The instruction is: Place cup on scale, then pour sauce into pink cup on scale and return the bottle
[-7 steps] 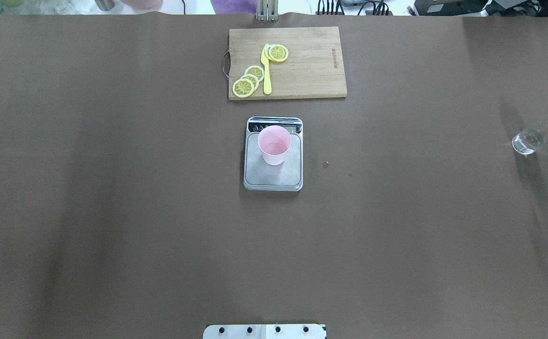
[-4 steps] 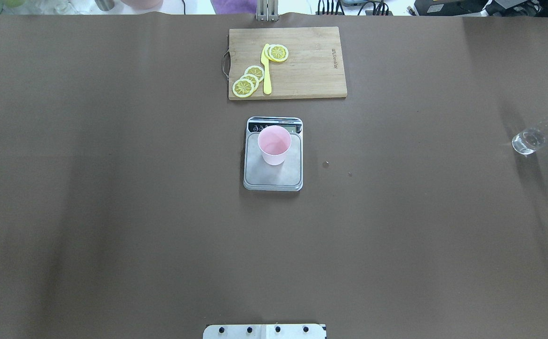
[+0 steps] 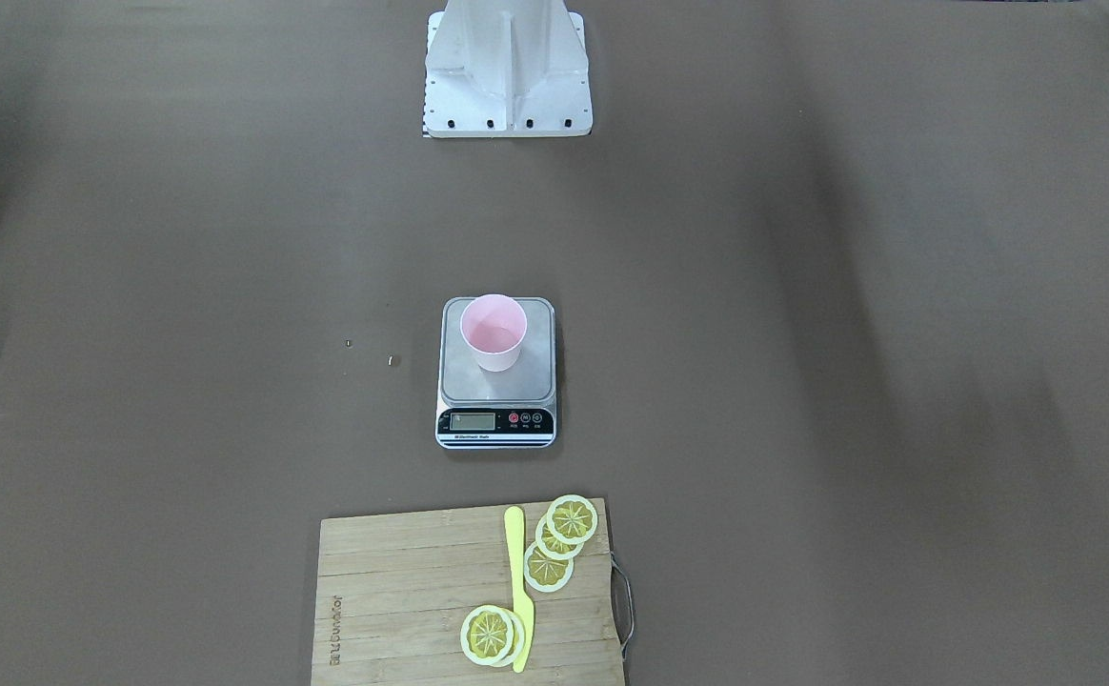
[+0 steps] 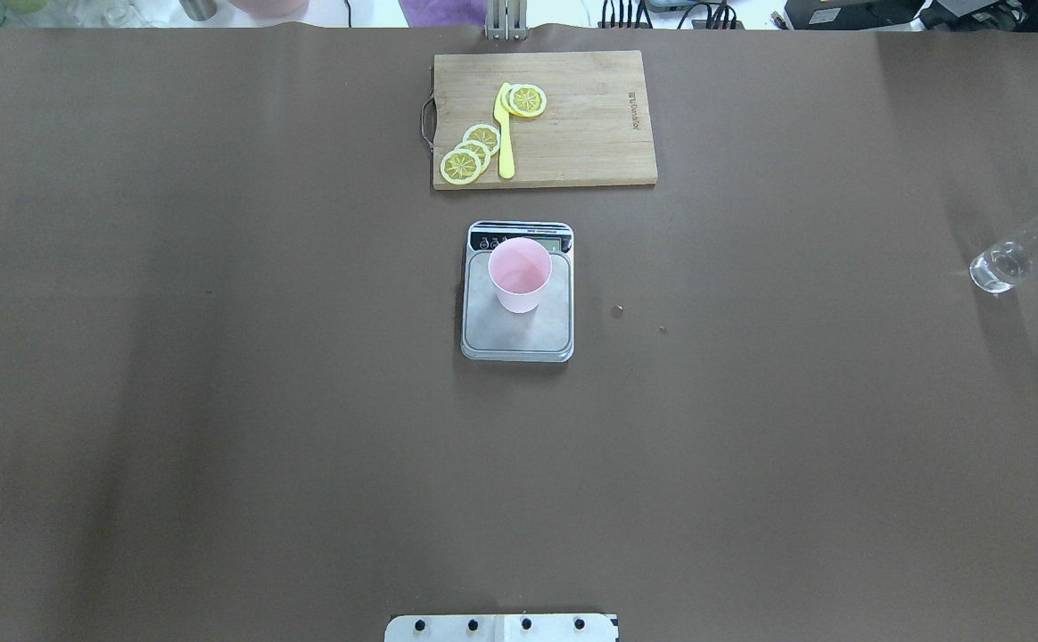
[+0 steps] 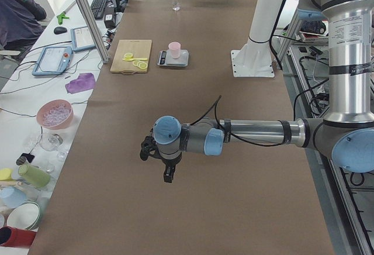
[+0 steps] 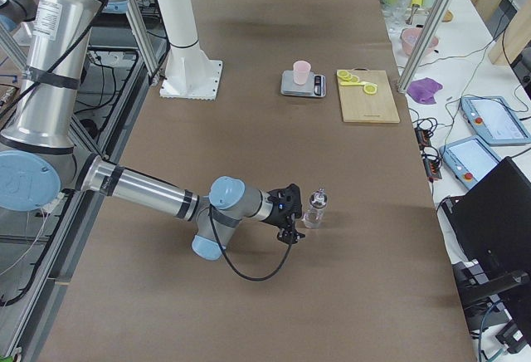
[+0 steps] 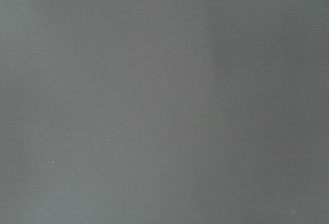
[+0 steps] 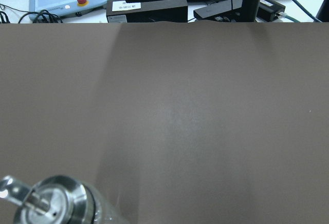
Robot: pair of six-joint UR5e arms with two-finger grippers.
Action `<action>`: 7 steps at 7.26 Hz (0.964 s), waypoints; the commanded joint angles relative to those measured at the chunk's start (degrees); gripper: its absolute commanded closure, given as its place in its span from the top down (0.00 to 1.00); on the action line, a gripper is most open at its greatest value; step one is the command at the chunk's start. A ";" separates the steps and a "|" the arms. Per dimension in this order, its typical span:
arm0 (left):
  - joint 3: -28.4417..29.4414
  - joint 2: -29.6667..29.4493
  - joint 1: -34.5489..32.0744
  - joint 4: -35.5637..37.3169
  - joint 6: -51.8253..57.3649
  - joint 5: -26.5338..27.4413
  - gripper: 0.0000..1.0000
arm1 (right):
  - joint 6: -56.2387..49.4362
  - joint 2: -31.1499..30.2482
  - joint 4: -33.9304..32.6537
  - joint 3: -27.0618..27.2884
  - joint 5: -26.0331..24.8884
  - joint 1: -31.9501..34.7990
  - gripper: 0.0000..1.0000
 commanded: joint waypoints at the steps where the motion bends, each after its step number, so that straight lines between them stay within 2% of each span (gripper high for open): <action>1: -0.09 -0.09 0.00 -0.01 0.00 0.00 0.98 | -11.68 6.43 -19.78 0.05 7.21 5.32 1.00; 3: 0.00 -0.35 0.00 -0.01 0.00 0.00 0.98 | -19.17 11.18 -37.70 0.49 15.72 9.36 1.00; 4: 0.35 -0.26 0.00 -0.18 0.09 0.00 0.98 | -25.82 13.64 -46.94 0.67 17.68 10.25 1.00; 6: 0.61 -0.26 0.00 -0.10 0.00 0.09 0.98 | -34.21 17.52 -66.28 2.50 17.44 11.05 1.00; 7: 0.70 -0.26 0.00 0.16 0.00 0.09 0.98 | -36.50 17.53 -70.37 2.69 16.83 10.62 1.00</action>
